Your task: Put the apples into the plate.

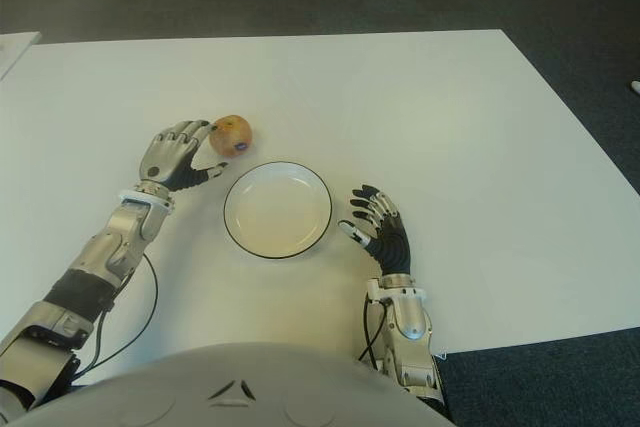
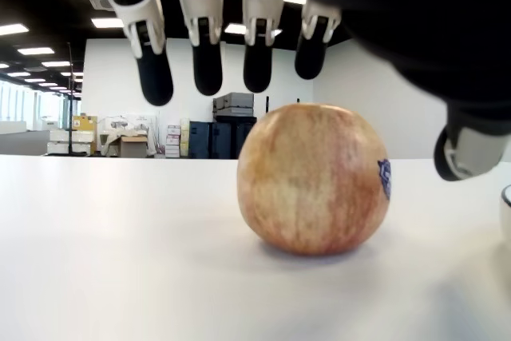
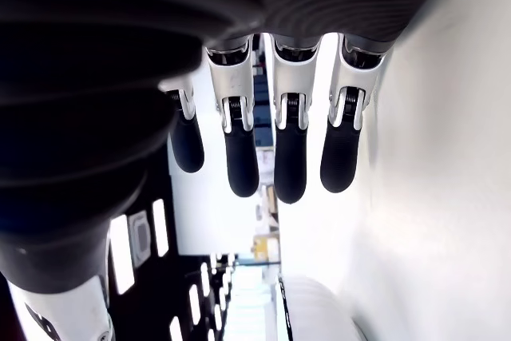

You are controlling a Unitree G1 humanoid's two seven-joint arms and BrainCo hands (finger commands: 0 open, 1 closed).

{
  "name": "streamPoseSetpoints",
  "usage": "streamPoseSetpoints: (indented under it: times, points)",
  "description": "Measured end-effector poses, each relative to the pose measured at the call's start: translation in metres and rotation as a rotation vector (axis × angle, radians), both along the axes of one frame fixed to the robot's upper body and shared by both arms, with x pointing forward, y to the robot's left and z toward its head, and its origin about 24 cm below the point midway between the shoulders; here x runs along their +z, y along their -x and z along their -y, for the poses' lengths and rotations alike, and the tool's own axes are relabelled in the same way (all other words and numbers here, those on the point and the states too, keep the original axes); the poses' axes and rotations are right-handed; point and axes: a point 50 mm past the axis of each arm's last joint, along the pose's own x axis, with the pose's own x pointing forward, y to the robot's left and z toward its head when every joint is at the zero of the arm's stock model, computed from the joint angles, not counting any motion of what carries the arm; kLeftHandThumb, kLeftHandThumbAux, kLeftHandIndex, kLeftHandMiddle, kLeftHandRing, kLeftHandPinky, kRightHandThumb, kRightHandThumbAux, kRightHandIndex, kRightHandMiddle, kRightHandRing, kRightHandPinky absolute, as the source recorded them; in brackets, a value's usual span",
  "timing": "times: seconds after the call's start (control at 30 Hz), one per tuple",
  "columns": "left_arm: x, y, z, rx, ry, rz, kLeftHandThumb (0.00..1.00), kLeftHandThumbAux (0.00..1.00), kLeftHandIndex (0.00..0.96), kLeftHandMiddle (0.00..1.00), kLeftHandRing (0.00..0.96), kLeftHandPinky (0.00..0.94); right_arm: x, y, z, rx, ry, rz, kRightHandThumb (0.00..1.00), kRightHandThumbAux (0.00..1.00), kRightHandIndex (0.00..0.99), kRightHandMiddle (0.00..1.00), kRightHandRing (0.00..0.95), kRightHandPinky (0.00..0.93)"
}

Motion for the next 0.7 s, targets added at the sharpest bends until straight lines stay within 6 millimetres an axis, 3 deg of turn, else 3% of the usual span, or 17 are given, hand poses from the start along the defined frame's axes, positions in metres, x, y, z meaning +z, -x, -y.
streamPoseSetpoints:
  times: [0.7]
  points:
    - [0.0035,-0.0054,0.0037,0.033,0.026,0.08,0.391,0.351,0.13,0.141,0.146,0.216,-0.002,-0.0046,0.0016,-0.001,0.007,0.023,0.511,0.761,0.207,0.302,0.31,0.348]
